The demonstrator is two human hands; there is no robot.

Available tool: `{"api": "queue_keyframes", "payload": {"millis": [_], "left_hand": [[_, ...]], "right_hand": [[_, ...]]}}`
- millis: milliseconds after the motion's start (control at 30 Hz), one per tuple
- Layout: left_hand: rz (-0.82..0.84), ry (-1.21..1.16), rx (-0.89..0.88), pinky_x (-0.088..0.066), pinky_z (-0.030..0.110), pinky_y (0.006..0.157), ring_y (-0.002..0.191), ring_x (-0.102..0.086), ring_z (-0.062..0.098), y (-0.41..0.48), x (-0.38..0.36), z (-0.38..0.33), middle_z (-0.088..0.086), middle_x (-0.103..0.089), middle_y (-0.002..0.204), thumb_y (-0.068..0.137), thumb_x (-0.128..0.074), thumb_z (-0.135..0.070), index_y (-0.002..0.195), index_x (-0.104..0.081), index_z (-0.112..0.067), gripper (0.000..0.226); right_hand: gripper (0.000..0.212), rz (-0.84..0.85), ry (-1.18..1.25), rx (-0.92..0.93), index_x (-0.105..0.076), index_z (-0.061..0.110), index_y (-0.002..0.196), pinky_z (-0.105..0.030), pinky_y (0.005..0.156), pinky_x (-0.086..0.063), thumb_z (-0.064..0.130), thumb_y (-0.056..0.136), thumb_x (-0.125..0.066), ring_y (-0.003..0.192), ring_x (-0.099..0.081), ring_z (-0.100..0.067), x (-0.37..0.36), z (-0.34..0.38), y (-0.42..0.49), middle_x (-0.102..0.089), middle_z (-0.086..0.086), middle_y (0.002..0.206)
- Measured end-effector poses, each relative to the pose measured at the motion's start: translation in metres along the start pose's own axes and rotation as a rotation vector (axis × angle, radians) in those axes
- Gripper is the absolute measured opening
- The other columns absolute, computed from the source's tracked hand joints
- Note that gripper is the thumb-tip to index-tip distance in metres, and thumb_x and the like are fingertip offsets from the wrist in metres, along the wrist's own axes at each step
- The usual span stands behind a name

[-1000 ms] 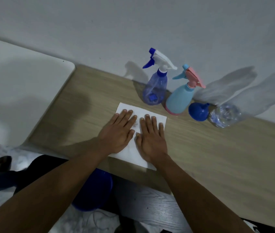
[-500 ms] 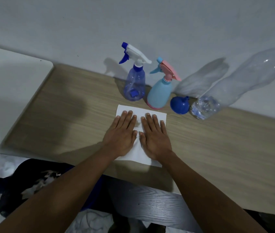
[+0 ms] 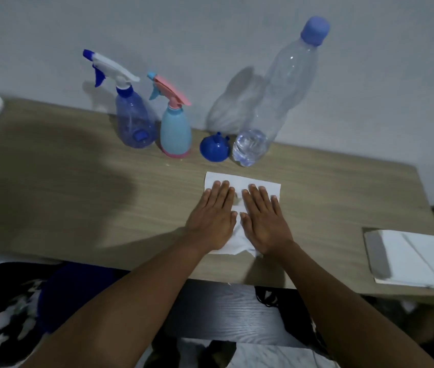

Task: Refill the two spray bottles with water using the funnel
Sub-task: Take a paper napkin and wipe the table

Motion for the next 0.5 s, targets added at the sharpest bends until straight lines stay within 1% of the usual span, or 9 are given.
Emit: {"api": "queue_keyframes", "payload": {"millis": [167,233,333,433,500], "left_hand": [[0.006,0.017,-0.088,0.001,0.043,0.124,0.152,0.013,0.026,-0.001,-0.012,-0.072,0.010,0.010,0.165,0.104,-0.012,-0.041,0.156,0.001,-0.008,0.063],[0.011,0.021,-0.101,0.002,0.042,0.124,0.152,0.011,0.026,-0.008,-0.016,-0.092,0.010,0.009,0.165,0.103,-0.011,-0.040,0.156,0.000,-0.008,0.063],[-0.014,0.043,-0.110,-0.003,0.042,0.124,0.153,0.003,0.027,-0.024,-0.020,-0.109,0.011,0.000,0.165,0.101,-0.008,-0.040,0.156,-0.007,-0.007,0.065],[-0.035,0.059,-0.121,-0.009,0.041,0.124,0.153,-0.005,0.025,-0.042,-0.024,-0.110,0.011,-0.011,0.165,0.102,-0.014,-0.040,0.156,-0.016,-0.007,0.063],[-0.038,0.060,-0.131,-0.011,0.041,0.124,0.152,-0.010,0.024,-0.055,-0.025,-0.106,0.010,-0.015,0.164,0.102,-0.019,-0.040,0.155,-0.020,-0.008,0.062]], "right_hand": [[0.061,-0.027,0.020,-0.071,-0.005,0.023,0.161,-0.046,0.127,-0.001,0.045,0.106,-0.019,0.155,0.011,-0.019,0.002,-0.054,-0.052,0.004,0.000,0.169],[0.061,-0.038,0.031,-0.093,-0.004,0.023,0.161,-0.046,0.127,0.001,0.046,0.105,-0.017,0.155,0.012,-0.019,0.001,-0.065,-0.074,0.005,0.001,0.169],[0.063,-0.039,0.060,-0.125,-0.003,0.022,0.161,-0.046,0.126,0.003,0.048,0.103,-0.011,0.155,0.013,-0.020,-0.003,-0.066,-0.100,0.007,0.000,0.168],[0.066,-0.041,0.051,-0.147,-0.002,0.018,0.161,-0.047,0.126,0.004,0.048,0.102,-0.006,0.155,0.015,-0.022,-0.011,-0.055,-0.118,0.009,-0.003,0.168],[0.066,-0.051,0.048,-0.158,-0.005,0.015,0.161,-0.048,0.126,0.003,0.047,0.103,-0.007,0.155,0.013,-0.024,-0.015,-0.043,-0.124,0.006,-0.005,0.168]]}}
Point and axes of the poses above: each hand's wrist, its own y-axis towards the middle knuckle, its own x-axis out of the back of the hand, z = x × y, the point moved 10 cm from there along y, towards the middle knuckle
